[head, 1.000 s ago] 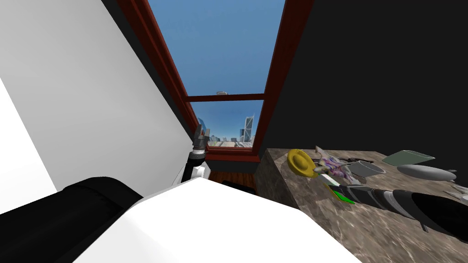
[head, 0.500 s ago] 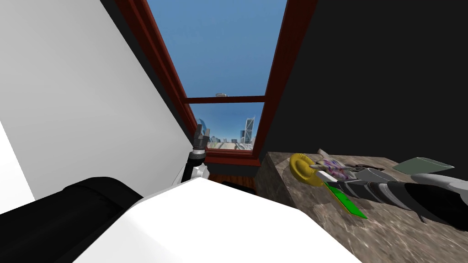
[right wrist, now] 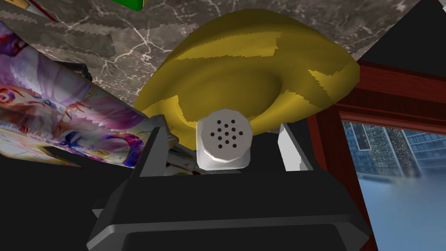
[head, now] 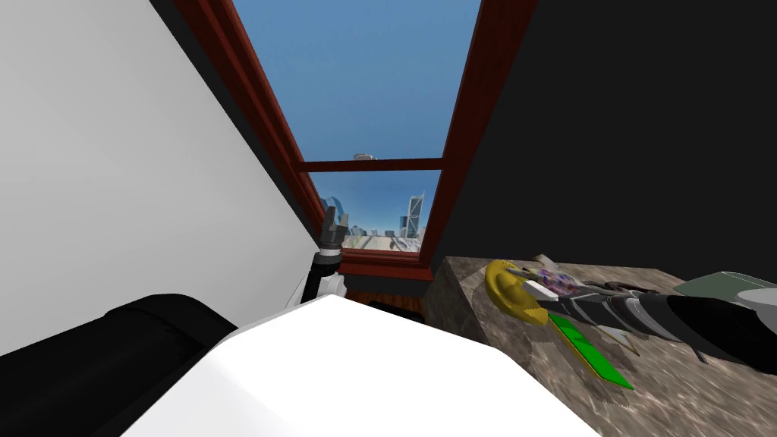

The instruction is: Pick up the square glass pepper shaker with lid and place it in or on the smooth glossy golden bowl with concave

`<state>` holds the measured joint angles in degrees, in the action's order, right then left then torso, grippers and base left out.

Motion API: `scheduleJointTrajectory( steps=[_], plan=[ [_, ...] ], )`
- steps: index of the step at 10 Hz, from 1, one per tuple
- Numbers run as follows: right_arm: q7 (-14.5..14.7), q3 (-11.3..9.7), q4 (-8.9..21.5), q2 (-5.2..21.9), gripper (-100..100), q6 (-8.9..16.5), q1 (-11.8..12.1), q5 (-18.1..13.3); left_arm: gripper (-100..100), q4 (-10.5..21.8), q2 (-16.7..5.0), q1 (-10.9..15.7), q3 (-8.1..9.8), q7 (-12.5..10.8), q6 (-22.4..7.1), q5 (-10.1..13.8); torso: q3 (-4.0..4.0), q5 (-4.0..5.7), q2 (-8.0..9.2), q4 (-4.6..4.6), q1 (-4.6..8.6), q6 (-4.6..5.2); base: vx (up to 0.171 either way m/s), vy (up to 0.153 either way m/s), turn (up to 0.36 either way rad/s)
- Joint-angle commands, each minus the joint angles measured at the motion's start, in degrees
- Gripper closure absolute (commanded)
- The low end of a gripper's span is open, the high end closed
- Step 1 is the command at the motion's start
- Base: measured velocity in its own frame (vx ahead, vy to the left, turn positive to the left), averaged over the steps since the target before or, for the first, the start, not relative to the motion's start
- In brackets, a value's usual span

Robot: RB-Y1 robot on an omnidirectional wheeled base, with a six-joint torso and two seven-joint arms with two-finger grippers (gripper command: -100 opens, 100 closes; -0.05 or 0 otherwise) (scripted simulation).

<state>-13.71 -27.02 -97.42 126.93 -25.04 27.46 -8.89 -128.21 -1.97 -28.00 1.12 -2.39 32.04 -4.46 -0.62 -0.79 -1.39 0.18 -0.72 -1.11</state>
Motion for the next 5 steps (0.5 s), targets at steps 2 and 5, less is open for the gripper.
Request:
scheduleJointTrajectory(
  steps=[2,5],
  plan=[
    [0.0,0.0,0.0,0.0,-100,0.0,0.0,0.0,0,0.0,0.0,0.0,0.00,0.0,0.0,0.0,0.04,0.00,0.06,0.02,0.00,0.00,0.000,0.000,0.000],
    [0.0,0.0,0.0,0.0,0,0.0,0.0,0.0,0,0.0,0.0,0.0,0.00,0.0,0.0,0.0,0.06,0.00,0.10,0.03,0.00,0.01,0.000,0.000,0.000]
  ],
)
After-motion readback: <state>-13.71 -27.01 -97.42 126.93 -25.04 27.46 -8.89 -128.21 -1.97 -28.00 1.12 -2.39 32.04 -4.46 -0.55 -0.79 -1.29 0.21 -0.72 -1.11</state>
